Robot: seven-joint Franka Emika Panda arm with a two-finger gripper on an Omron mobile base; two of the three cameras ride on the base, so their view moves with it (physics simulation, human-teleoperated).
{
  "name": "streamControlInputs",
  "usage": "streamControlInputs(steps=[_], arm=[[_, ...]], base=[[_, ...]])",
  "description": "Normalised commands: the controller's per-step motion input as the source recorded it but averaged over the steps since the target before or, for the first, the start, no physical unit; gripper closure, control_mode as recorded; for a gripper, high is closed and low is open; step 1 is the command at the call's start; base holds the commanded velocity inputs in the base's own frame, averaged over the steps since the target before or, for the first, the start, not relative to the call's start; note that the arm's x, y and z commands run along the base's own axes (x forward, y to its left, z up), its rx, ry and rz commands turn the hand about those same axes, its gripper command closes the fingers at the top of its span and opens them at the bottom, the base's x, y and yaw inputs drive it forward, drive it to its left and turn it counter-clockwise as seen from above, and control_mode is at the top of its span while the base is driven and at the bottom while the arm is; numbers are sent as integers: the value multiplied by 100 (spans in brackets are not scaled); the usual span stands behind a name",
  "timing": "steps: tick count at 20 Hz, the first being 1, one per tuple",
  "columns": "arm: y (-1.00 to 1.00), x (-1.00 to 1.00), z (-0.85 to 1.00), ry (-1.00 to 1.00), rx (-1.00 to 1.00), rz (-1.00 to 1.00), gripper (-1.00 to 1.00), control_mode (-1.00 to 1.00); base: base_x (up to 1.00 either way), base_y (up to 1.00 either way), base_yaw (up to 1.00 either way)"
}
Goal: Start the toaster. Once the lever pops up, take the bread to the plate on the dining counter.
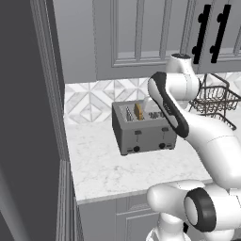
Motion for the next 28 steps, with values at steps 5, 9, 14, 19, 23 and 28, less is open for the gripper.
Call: streamControlInputs(steps=[5,9,14,19,23,28], arm=[[1,-2,-4,1,0,0,-100,-100],[49,-5,-55,-1,-4,0,-100,-100],[60,16,-47,-4,-5,-1,-100,-100],[0,27,-32,-3,0,0,-100,-100],[0,42,-30,0,0,0,-100,-100],[0,39,-4,0,0,0,-100,-100]], base=[[0,0,0],[0,0,0],[0,0,0],[0,0,0],[0,0,0],[0,0,0]])
